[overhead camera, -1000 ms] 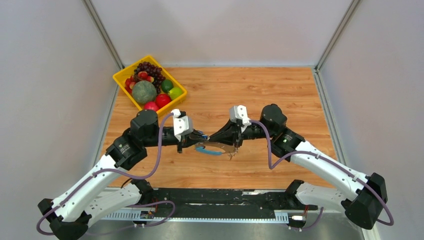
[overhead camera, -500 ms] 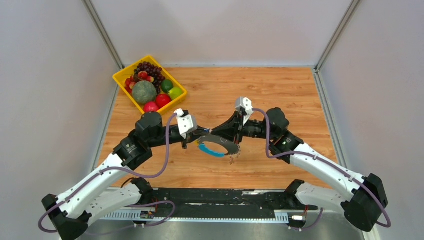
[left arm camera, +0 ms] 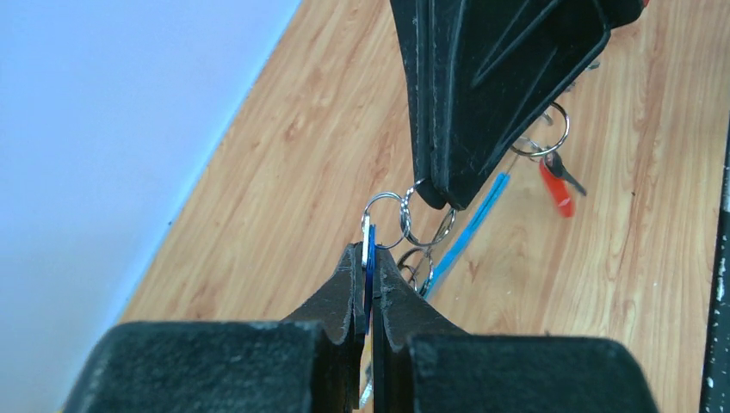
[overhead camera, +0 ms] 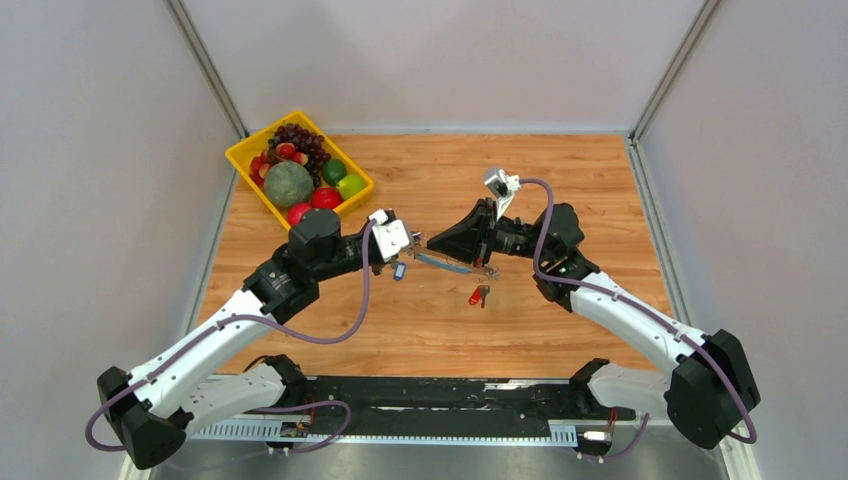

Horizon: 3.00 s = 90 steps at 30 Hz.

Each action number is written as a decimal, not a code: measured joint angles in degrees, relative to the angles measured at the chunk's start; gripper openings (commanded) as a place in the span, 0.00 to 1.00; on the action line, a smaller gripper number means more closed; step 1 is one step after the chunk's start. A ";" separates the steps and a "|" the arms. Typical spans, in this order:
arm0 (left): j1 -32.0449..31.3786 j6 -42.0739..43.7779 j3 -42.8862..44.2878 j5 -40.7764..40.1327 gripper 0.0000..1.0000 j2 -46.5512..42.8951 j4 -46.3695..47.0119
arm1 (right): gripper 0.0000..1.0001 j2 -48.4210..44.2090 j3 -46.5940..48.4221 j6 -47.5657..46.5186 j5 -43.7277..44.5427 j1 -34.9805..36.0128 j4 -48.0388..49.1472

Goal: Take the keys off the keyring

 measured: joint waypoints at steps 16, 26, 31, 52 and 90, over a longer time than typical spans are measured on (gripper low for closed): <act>0.09 1.46 1.55 3.10 0.00 -0.02 -0.81 | 0.00 0.11 0.50 3.45 -2.69 -0.50 2.25; 0.35 2.75 -0.17 7.15 0.00 -3.21 -0.66 | 0.00 -0.35 0.50 4.66 -1.16 -0.13 5.42; 0.33 3.74 -0.17 8.74 0.00 -2.69 -0.74 | 0.00 -0.33 0.50 5.86 -1.11 -0.09 6.34; -1.84 6.25 1.95 -1.86 0.00 -1.29 -6.36 | 0.37 0.20 1.44 6.80 1.25 0.11 -2.03; -1.88 4.79 5.55 7.34 0.00 -2.95 -12.35 | 0.16 -0.63 7.76 -24.02 -0.07 6.40 -18.32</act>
